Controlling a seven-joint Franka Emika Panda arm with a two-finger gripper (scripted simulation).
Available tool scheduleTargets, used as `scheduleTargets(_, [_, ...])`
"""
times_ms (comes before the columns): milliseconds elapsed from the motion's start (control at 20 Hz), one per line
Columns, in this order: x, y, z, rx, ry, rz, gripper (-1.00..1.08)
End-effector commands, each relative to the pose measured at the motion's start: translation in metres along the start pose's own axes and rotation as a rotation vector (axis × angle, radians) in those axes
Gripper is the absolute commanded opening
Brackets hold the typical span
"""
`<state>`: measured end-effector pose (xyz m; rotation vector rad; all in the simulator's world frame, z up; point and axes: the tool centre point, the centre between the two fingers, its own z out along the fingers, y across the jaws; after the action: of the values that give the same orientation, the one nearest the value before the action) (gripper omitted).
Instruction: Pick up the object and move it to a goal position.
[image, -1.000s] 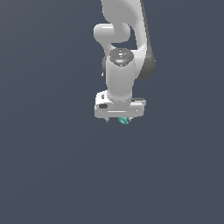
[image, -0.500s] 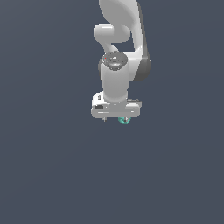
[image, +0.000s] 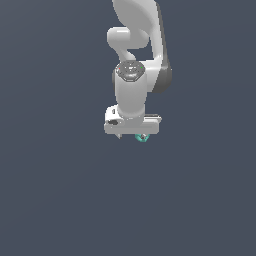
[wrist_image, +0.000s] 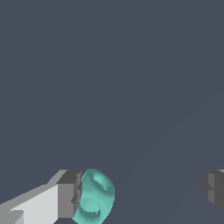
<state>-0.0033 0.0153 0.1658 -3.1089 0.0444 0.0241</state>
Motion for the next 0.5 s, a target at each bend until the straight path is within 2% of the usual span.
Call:
scheduleTargets(0, [-0.002, -0.002, 0.003, -0.001, 0.0, 0.017, 1.0])
scheduleTargets(450, [-0.02, -0.016, 0.02, -0.007, 0.003, 0.136, 1.0])
